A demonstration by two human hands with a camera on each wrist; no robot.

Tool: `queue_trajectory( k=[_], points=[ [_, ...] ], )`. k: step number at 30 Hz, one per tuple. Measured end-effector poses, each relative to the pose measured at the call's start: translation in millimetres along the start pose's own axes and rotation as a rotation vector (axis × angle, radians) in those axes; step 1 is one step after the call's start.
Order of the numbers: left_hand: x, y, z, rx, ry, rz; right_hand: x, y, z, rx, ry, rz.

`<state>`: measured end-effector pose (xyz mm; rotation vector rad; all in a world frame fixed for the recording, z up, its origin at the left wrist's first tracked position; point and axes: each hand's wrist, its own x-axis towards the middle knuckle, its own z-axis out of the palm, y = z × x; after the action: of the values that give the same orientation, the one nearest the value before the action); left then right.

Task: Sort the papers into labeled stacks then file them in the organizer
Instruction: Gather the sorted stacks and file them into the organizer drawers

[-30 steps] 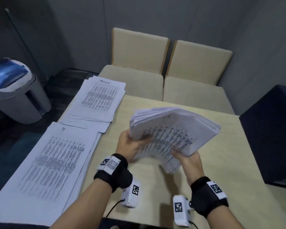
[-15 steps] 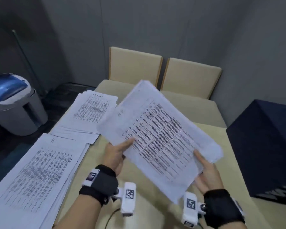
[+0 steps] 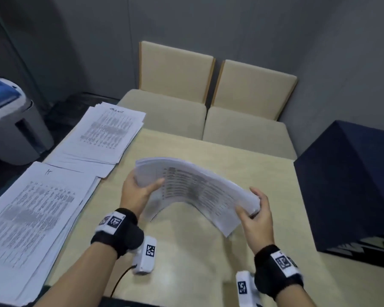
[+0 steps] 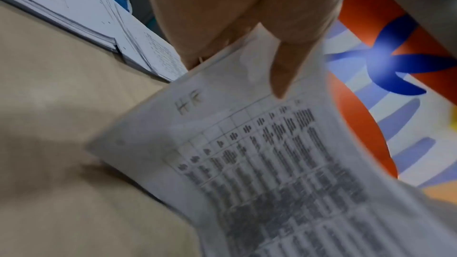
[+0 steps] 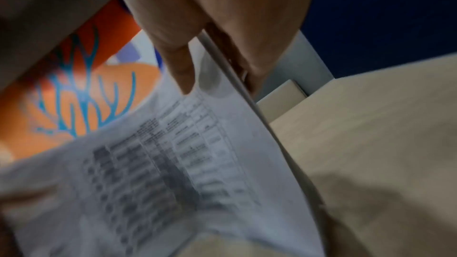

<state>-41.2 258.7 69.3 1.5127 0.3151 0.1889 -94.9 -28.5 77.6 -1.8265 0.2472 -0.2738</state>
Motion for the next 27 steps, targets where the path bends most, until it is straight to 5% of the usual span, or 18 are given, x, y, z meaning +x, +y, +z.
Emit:
queue_trajectory(
  k=[6,10,14,18,23,27],
  points=[
    [18,22,16,-0.108,0.159,-0.083,13,-4,-17,-0.35,-0.111,-0.42],
    [36,16,21,0.014,0.241,-0.07,31,-2,-22,-0.339,-0.157,-0.505],
    [40,13,19,-0.004,0.272,-0.072,43,-1,-34,-0.142,-0.226,-0.267],
    [32,6,9,-0.114,0.102,-0.128,57,21,-30,0.147,-0.378,0.116],
    [18,7,23,-0.028,-0.024,-0.051,60,15,13,0.259,-0.187,0.227],
    [34,19,26,-0.05,-0.032,0.114,73,-17,32,0.312,-0.127,0.097]
  ],
)
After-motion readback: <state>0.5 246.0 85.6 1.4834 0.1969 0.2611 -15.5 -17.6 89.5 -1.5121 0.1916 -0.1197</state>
